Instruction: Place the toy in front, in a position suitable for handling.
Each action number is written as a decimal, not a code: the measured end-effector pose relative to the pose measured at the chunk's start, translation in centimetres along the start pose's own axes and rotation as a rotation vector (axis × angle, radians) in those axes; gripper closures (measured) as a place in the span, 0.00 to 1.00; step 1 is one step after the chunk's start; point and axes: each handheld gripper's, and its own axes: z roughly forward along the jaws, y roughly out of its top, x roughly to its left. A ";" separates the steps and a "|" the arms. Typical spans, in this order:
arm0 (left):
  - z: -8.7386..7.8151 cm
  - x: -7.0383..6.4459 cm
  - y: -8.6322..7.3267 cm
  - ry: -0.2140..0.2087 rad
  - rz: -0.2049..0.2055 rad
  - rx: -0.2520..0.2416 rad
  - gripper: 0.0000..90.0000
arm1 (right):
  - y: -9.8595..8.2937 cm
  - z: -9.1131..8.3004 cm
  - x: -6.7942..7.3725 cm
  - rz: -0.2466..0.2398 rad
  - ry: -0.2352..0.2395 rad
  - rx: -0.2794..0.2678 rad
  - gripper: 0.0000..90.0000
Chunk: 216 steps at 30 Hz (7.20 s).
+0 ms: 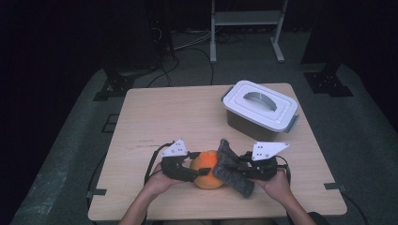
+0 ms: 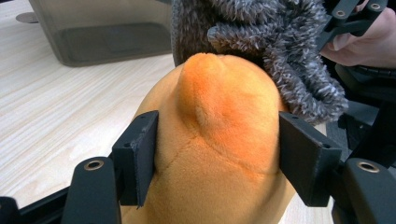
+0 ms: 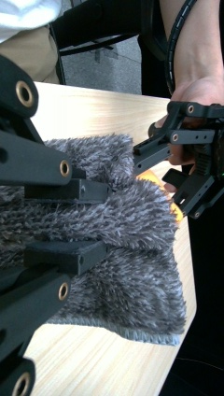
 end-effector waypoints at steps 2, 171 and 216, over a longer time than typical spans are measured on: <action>-0.1 0.0 0.0 -0.001 -0.001 0.001 0.38 | -0.1 -0.1 -0.2 0.005 -0.006 0.009 0.81; 0.2 -0.1 0.0 -0.046 0.045 0.056 0.21 | -1.5 -1.3 -2.2 0.077 0.020 0.092 0.82; -1.5 -0.8 1.4 -0.034 0.094 0.049 0.53 | 0.4 -1.4 -0.8 0.047 0.033 -0.035 0.83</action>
